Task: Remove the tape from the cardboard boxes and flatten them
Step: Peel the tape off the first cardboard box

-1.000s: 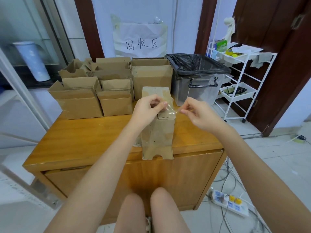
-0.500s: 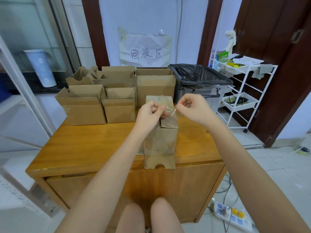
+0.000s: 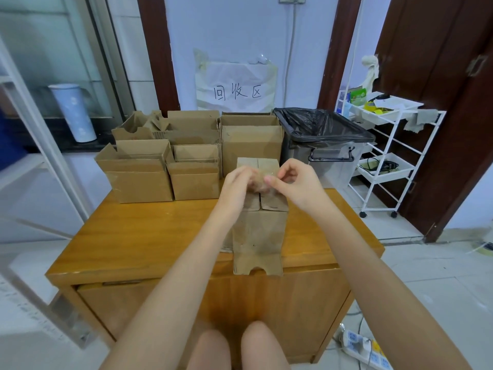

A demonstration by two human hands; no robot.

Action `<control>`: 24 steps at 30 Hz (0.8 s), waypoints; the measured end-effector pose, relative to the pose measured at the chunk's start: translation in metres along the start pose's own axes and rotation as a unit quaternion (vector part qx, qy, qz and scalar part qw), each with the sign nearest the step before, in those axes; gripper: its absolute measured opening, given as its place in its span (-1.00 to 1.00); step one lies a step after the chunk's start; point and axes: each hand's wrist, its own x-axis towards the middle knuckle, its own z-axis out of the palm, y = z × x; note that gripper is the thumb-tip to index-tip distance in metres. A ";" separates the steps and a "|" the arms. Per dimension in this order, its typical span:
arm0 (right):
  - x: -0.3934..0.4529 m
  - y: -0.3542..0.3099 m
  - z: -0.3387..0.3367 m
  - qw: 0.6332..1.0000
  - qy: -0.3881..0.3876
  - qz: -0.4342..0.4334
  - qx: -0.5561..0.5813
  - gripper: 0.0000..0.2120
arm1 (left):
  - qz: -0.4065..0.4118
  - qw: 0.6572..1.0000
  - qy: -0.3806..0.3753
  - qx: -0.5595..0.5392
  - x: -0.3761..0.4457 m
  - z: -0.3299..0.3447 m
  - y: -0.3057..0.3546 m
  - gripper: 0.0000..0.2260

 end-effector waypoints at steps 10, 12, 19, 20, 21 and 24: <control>0.002 0.005 -0.002 0.995 -0.084 -0.027 0.039 -0.86 | 0.052 0.994 -0.038 0.084 0.002 -0.002 -0.008 -0.88; 0.000 0.005 -0.011 0.990 -0.127 -0.008 0.066 -0.72 | 0.065 0.994 -0.038 0.081 0.002 -0.003 -0.009 -0.85; 0.001 -0.008 -0.011 0.984 -0.084 0.096 0.128 -0.66 | 0.087 0.991 -0.033 0.093 0.002 -0.002 -0.010 -0.78; 0.000 -0.006 -0.009 0.988 -0.084 0.076 0.104 -0.74 | 0.088 0.991 -0.031 0.092 0.003 -0.002 -0.011 -0.79; -0.001 -0.004 -0.009 0.990 -0.084 0.062 0.093 -0.78 | 0.087 0.991 -0.029 0.094 0.003 -0.002 -0.012 -0.79; -0.001 -0.001 -0.010 0.991 -0.080 0.045 0.101 -0.84 | 0.094 0.991 -0.027 0.093 0.005 -0.003 -0.012 -0.78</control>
